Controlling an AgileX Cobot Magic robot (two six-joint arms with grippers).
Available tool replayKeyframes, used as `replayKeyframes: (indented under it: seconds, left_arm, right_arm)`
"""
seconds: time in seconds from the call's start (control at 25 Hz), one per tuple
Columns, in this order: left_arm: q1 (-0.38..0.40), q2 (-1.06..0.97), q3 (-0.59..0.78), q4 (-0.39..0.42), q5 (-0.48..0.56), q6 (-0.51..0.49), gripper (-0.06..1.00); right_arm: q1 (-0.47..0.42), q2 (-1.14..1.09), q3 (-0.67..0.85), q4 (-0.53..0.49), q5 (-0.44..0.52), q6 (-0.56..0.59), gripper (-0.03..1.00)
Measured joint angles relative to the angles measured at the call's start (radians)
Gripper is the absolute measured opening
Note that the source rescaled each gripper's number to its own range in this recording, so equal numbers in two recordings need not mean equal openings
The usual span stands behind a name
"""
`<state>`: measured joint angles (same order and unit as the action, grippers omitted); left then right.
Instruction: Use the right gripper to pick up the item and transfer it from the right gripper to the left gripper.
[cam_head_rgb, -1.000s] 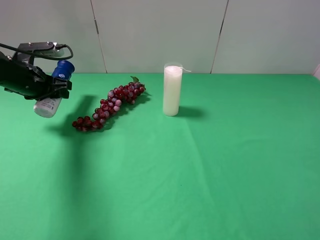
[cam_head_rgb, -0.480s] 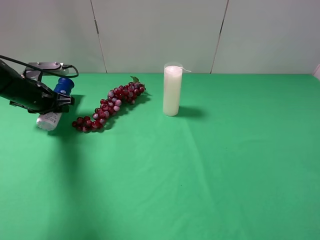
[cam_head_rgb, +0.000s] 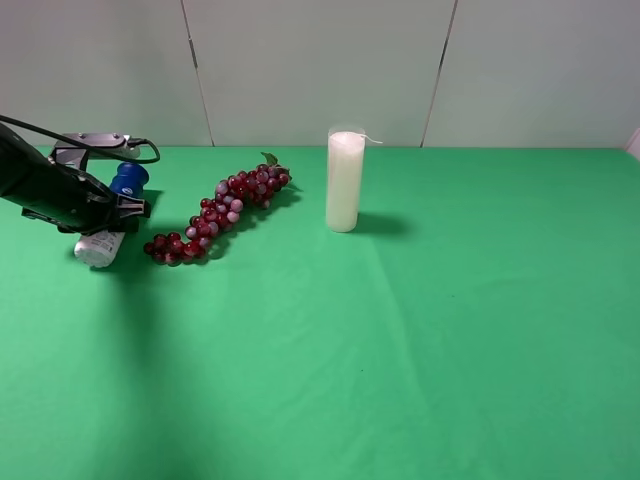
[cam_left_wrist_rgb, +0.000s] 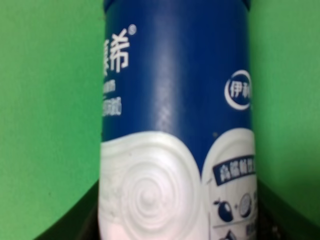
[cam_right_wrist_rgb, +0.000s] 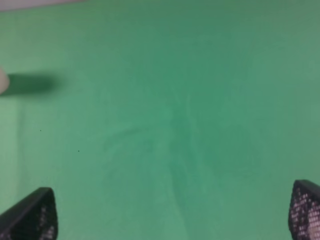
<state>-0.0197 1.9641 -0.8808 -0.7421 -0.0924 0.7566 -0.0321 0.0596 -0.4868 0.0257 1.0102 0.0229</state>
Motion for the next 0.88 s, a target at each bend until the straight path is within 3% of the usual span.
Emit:
replayKeyframes:
  seconds: [0.56, 0.6, 0.72, 0.8, 0.88]
  left_arm:
    - [0.0, 0.0, 0.0, -0.001, 0.001, 0.0, 0.03]
    - [0.0, 0.0, 0.0, -0.001, 0.001, 0.0, 0.1]
    - [0.0, -0.002, -0.001, -0.001, -0.002, 0.0, 0.57]
    - [0.0, -0.002, -0.001, -0.001, -0.002, 0.0, 0.81]
    - [0.0, -0.004, -0.001, -0.001, -0.004, 0.0, 0.93]
  right_arm:
    - [0.0, 0.0, 0.0, 0.002, -0.001, 0.0, 1.0]
    - [0.0, 0.0, 0.0, 0.002, -0.001, 0.0, 1.0]
    - [0.0, 0.0, 0.0, 0.002, -0.001, 0.0, 1.0]
    - [0.0, 0.0, 0.0, 0.002, -0.001, 0.0, 1.0]
    - [0.0, 0.0, 0.0, 0.002, -0.001, 0.0, 1.0]
